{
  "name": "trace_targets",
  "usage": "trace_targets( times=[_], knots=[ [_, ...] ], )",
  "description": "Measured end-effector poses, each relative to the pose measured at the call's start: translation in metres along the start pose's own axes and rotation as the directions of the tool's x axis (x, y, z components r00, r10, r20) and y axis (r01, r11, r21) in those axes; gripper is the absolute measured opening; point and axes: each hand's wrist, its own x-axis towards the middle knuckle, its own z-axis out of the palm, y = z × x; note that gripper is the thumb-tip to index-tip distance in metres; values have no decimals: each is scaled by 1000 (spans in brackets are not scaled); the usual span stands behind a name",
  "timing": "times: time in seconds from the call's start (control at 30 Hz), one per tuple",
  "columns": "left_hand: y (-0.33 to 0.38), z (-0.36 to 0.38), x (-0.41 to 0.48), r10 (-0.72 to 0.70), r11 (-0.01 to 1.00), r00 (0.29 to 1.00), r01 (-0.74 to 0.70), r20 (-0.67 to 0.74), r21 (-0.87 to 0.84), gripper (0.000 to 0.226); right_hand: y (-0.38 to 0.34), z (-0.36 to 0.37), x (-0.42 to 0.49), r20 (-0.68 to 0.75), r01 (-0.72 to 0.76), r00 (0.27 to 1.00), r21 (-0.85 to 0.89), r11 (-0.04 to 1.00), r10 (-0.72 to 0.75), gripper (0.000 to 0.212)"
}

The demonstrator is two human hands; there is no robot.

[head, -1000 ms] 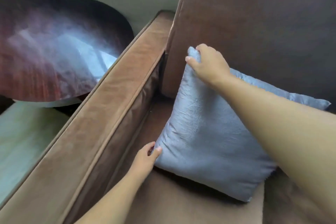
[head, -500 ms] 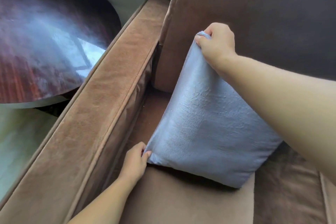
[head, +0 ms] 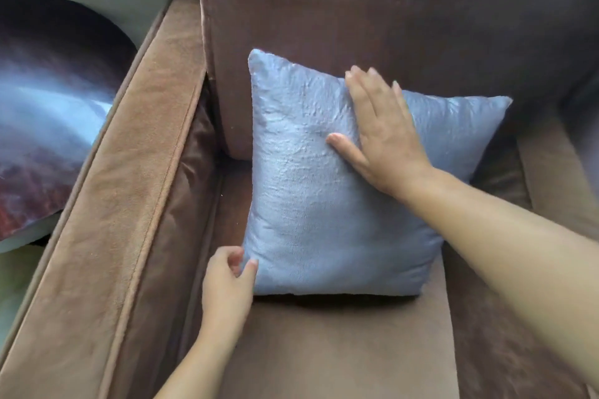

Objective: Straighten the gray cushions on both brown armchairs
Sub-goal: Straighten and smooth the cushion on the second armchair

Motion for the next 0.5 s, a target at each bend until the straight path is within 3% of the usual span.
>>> trace_targets(
  times=[0.07, 0.13, 0.2, 0.27, 0.37, 0.5],
  knots=[
    [53, 5, -10, 213, 977, 977, -213, 26, -7, 9, 28, -2, -28, -27, -101, 994, 14, 995, 101, 79],
    [106, 20, -22, 409, 912, 909, -410, 83, -11, 9, 53, -1, -56, -58, -226, 971, 73, 971, 230, 77],
    [153, 43, -35, 587, 806, 793, -592, 163, -24, 4, 71, 3, -84, -105, -345, 927, 142, 928, 361, 77],
    [189, 72, -45, 723, 662, 649, -749, 234, 34, 15, 81, 14, -116, -131, -450, 864, 233, 862, 486, 79],
    [226, 113, -50, 792, 468, 492, -869, 362, 159, 31, 81, 45, -169, 37, -590, 757, 465, 660, 652, 81],
    [262, 169, -43, 726, 212, 324, -945, 607, 250, 48, 72, 95, -237, 360, -736, 633, 554, 390, 685, 75]
  ],
)
